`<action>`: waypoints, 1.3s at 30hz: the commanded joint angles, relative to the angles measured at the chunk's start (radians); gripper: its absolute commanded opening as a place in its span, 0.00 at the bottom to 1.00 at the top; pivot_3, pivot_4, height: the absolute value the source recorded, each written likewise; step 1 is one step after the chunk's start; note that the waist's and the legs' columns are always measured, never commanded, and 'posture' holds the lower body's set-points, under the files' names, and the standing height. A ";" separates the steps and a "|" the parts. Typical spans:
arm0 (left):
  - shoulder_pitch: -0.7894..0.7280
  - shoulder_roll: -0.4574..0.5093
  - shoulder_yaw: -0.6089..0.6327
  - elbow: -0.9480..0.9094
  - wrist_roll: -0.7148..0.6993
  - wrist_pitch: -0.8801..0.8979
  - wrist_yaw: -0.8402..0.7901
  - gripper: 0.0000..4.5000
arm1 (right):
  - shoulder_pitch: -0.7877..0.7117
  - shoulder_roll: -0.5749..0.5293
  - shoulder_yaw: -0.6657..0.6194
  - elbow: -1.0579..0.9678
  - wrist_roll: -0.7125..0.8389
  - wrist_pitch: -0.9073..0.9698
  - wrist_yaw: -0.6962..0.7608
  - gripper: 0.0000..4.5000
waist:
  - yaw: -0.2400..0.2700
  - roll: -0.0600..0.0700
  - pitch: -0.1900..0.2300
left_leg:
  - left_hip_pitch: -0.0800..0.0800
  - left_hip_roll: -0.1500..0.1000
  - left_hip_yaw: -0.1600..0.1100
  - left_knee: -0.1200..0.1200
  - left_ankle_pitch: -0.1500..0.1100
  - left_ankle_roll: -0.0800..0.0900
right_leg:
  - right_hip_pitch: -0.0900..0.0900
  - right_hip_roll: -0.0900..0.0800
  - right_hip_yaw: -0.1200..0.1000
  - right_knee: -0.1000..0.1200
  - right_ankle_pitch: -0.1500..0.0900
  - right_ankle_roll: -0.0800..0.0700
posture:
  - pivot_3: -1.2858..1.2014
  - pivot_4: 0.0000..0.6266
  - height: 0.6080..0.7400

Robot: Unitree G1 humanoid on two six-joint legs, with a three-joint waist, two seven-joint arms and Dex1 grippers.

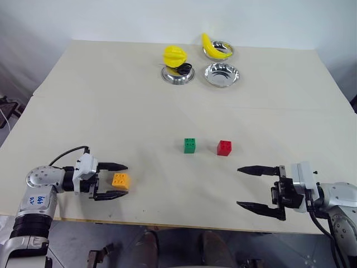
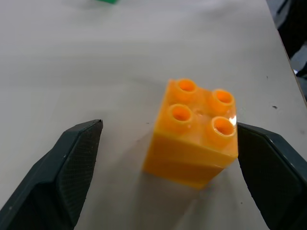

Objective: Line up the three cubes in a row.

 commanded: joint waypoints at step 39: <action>-0.839 -0.276 -0.179 0.904 0.416 -0.200 0.143 0.34 | 0.252 0.004 -0.247 -0.102 0.019 -0.024 -0.086 1.00 | 0.010 -0.003 0.002 | -0.003 -0.002 0.000 0.007 0.000 0.000 | 0.000 0.000 0.000 0.000 0.002 0.004 | 0.52 0.24 1.00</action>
